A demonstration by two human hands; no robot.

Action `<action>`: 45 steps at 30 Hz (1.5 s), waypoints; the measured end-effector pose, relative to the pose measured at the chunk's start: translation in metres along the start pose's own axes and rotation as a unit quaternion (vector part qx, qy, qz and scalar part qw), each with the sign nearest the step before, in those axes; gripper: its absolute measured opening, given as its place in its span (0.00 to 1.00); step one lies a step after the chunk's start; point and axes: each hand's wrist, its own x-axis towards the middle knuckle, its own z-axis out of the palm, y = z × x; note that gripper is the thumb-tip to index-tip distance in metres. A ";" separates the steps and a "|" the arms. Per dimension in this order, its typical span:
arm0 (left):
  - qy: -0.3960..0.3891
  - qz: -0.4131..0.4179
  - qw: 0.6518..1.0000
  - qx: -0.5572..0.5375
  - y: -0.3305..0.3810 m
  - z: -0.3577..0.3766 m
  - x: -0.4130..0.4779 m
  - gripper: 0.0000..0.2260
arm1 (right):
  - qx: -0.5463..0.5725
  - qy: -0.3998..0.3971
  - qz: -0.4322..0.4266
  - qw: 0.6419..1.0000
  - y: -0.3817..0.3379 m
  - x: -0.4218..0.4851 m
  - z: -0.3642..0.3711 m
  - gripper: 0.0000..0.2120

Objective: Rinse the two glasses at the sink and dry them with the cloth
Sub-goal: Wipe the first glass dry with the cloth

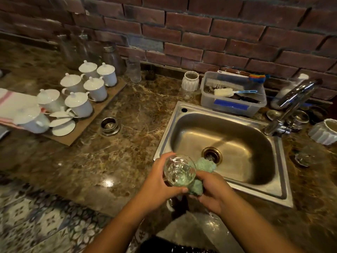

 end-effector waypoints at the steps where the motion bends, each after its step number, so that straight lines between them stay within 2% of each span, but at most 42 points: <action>1: 0.003 -0.007 1.000 0.004 -0.009 -0.007 0.001 0.40 | -0.006 0.004 0.017 1.000 0.004 0.007 0.008 0.09; 7: -0.010 -0.058 0.998 0.012 -0.048 -0.050 0.006 0.39 | -0.010 0.010 0.093 0.996 0.023 0.031 0.051 0.06; 12: 0.013 -0.082 0.996 0.013 -0.072 -0.084 0.014 0.40 | 0.002 -0.003 0.107 0.994 0.032 0.045 0.079 0.05; 16: 0.029 -0.099 0.994 0.018 -0.090 -0.111 0.023 0.40 | 0.020 -0.034 0.097 0.994 0.035 0.059 0.098 0.10; 19: 0.033 -0.105 0.994 0.025 -0.100 -0.126 0.028 0.38 | 0.029 -0.040 0.101 0.994 0.037 0.069 0.111 0.08; 24: 0.040 -0.113 0.993 0.024 -0.115 -0.134 0.032 0.37 | 0.023 -0.038 0.120 0.992 0.042 0.085 0.122 0.08; 33: 0.042 -0.126 0.991 0.014 -0.136 -0.138 0.031 0.39 | 0.041 -0.026 0.145 0.988 0.048 0.096 0.126 0.15; 39: 0.026 -0.132 0.991 0.022 -0.129 -0.140 0.031 0.38 | 0.027 -0.032 0.138 0.989 0.050 0.094 0.123 0.07; 42: 0.035 -0.151 0.988 0.024 -0.125 -0.139 0.028 0.41 | 0.027 -0.041 0.120 0.992 0.049 0.088 0.123 0.08; 45: 0.034 -0.172 0.984 0.032 -0.115 -0.137 0.025 0.50 | 0.029 -0.045 0.103 0.993 0.049 0.082 0.117 0.09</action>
